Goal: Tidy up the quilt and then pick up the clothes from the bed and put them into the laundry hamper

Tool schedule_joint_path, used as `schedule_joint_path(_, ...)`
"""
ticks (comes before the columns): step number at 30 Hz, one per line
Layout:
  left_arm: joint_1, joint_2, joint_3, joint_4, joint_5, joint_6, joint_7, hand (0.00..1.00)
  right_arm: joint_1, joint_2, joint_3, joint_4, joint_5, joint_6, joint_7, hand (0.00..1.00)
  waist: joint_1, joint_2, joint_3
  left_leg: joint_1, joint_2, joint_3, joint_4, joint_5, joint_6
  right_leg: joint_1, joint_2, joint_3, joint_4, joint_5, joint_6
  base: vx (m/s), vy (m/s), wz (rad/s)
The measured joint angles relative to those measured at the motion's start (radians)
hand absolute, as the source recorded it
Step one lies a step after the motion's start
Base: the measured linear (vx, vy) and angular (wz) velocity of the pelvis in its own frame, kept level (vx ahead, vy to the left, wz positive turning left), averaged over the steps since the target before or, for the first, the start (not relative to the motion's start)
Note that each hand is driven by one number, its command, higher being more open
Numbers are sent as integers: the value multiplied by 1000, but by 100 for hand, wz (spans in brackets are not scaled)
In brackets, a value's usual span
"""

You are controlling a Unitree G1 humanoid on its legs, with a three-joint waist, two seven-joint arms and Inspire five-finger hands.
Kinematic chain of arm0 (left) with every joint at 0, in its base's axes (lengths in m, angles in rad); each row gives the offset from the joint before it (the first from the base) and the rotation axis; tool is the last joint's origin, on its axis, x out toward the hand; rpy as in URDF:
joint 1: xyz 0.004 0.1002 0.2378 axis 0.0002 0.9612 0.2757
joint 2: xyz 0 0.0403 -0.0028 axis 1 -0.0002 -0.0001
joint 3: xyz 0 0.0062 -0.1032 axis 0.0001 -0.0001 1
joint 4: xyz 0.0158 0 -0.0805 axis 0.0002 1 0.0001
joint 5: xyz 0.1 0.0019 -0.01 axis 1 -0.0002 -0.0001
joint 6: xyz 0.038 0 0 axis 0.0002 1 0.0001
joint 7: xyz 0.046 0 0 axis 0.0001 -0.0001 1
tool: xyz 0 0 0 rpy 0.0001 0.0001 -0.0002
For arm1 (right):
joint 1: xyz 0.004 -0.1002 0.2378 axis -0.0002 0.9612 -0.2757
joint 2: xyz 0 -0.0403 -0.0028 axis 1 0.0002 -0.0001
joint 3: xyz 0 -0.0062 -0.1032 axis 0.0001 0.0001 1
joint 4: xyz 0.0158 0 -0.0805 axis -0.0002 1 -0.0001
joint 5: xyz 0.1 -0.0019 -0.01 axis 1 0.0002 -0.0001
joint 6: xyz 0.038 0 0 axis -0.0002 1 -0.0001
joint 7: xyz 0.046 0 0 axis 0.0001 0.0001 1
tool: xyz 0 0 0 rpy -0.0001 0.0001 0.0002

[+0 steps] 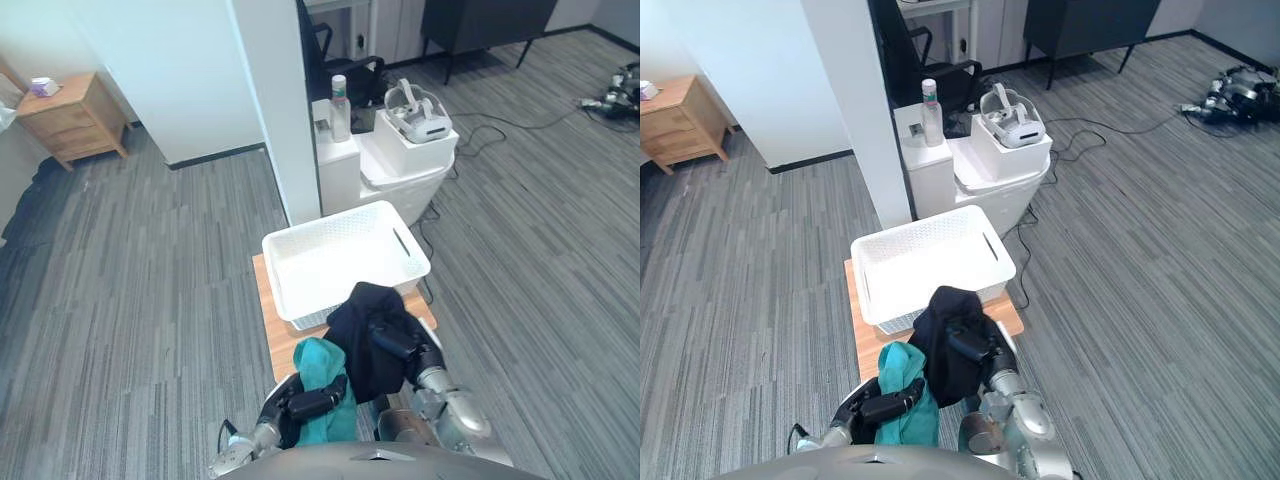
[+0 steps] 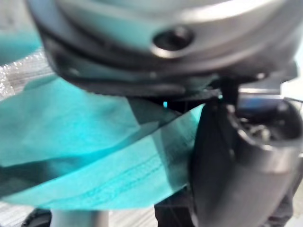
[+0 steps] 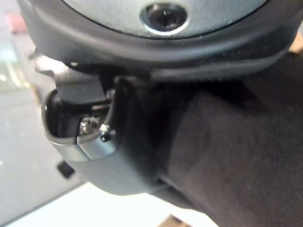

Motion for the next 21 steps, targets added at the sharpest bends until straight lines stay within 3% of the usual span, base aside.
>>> schedule_joint_path(3, -14, 10, 4, 0, 1, 0, -25, 0, -9, 1, -31, -30, 1, 0, -21, 0, -8, -32, 6, 12, 8, 11, -39, -1, -1, 22, 9, -3, -65, 43, -1, -87, 4, -2)
schedule_joint_path(6, -25, 17, 1, 0, 1, 15, -39, 0, -14, 7, -60, -41, 0, -12, -54, 0, -8, -48, 5, 12, 13, 35, -58, -22, -12, 27, 12, 1, -101, 79, 0, -113, -4, -6)
schedule_joint_path(10, -17, 33, 2, 0, 1, 20, -39, 0, -11, 15, -84, -59, -44, -14, -106, 0, -16, -45, 5, 10, 14, 50, -44, -41, -20, 27, 12, 5, -101, 84, 0, -59, -9, -10)
schedule_joint_path(13, -18, 32, 2, 0, 1, 20, -38, 0, -7, 9, -213, -117, -82, -14, -118, 0, -12, -34, -1, 7, 15, 59, -45, -41, -20, 20, 12, 6, -100, 89, -7, 2, -9, -5)
schedule_joint_path(17, -22, 32, 4, -19, -4, 25, -23, 0, -18, -86, -372, -307, -121, -14, -100, 0, -9, -34, -2, -12, 20, 65, -7, -53, -12, 17, 13, 3, -101, 90, -4, 10, 4, -2)
schedule_joint_path(21, -31, 31, 28, -19, -5, 41, -5, 0, -121, -199, -391, -444, -160, -14, 2, 0, -7, -54, -13, -26, 22, 62, 21, -66, -8, 16, 10, -1, -101, 97, 5, -2, 0, 1)
